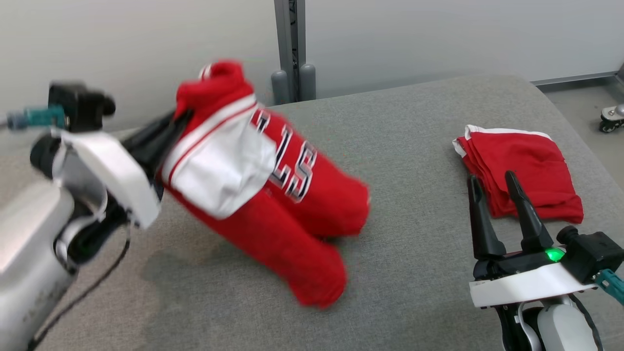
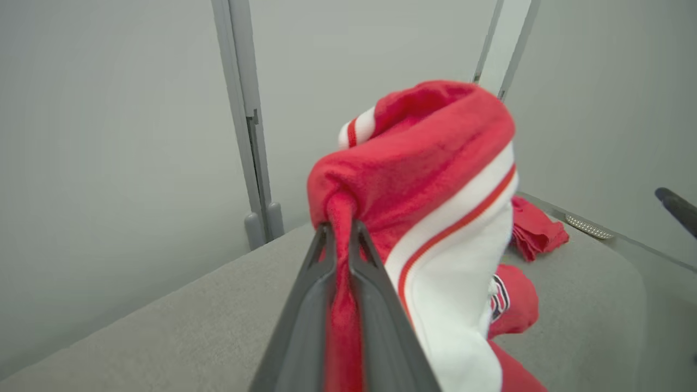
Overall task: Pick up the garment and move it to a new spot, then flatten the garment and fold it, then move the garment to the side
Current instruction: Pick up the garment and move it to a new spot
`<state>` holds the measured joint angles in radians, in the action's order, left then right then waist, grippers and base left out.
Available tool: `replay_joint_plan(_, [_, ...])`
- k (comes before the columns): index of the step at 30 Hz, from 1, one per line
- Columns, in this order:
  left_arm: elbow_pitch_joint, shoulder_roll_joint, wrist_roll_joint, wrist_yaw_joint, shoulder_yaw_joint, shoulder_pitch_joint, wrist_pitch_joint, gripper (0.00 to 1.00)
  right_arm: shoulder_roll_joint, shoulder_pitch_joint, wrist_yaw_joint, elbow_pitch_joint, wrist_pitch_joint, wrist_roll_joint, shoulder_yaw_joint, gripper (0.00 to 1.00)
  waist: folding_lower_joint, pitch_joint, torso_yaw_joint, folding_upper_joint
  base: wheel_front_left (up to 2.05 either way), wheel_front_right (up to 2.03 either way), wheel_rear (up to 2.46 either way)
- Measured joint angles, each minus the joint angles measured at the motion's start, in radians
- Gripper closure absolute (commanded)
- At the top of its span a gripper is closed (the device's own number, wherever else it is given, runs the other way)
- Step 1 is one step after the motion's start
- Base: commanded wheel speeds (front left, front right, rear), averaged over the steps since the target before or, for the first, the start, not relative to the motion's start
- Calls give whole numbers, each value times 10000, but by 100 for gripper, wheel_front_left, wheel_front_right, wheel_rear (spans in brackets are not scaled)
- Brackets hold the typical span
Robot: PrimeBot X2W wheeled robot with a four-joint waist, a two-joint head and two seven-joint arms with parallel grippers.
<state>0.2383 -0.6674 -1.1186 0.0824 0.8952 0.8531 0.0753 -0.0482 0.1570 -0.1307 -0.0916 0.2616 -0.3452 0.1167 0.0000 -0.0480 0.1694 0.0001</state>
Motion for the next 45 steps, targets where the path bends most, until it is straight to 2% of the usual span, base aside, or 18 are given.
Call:
replay_joint_plan(4, [1218,-90,-267,-50,192,-1758,-901,100,4,-10,0,-54,0,-2,94,0,0,-121,-83,0,0,0,0])
replay_joint_plan(12, [3885,541,-673,-77,-88,-3047,-2573,100,4,26,0,-192,0,132,104,0,0,-143,-251,0,0,0,0])
replay_joint_plan(13, [4126,662,-709,-33,-86,-3111,-2656,84,2,24,0,-205,0,134,109,0,0,-135,-281,0,0,0,0])
replay_joint_plan(14, [4372,788,-709,10,-59,-3155,-2713,55,0,23,0,-222,0,136,111,0,0,-130,-313,0,0,0,0])
replay_joint_plan(15, [4585,911,-702,56,-21,-3176,-2769,0,0,18,0,-245,0,151,121,0,0,-126,-350,0,0,0,0])
replay_joint_plan(21, [5227,1356,-466,276,-21,-3140,-3177,0,4,9,0,-355,0,299,140,0,0,-113,-627,0,0,0,0])
replay_joint_plan(26, [5012,1302,73,324,-343,-3049,-3346,0,2,-32,0,-414,0,401,130,0,0,-51,-869,0,0,0,0])
replay_joint_plan(28, [4518,1156,456,280,-892,-2995,-3356,0,2,-34,0,-412,0,439,140,0,0,-36,-960,0,0,0,0])
replay_joint_plan(31, [3411,991,1319,-82,-2044,-3162,-3369,0,2,-56,0,-405,0,449,163,0,1,-16,-1086,0,0,0,0])
replay_joint_plan(32, [3411,991,1319,-82,-2044,-3162,-3369,0,2,-56,0,-405,0,449,163,0,1,-16,-1086,0,0,0,0])
replay_joint_plan(38, [1183,1104,3047,-978,-4366,-4964,-3369,0,2,-263,0,-401,0,416,263,0,0,34,-1236,0,0,0,0])
replay_joint_plan(45, [-844,2090,4966,-1331,-6180,-7299,-3369,0,2,-593,0,-389,0,360,240,0,0,144,-1355,0,0,0,0])
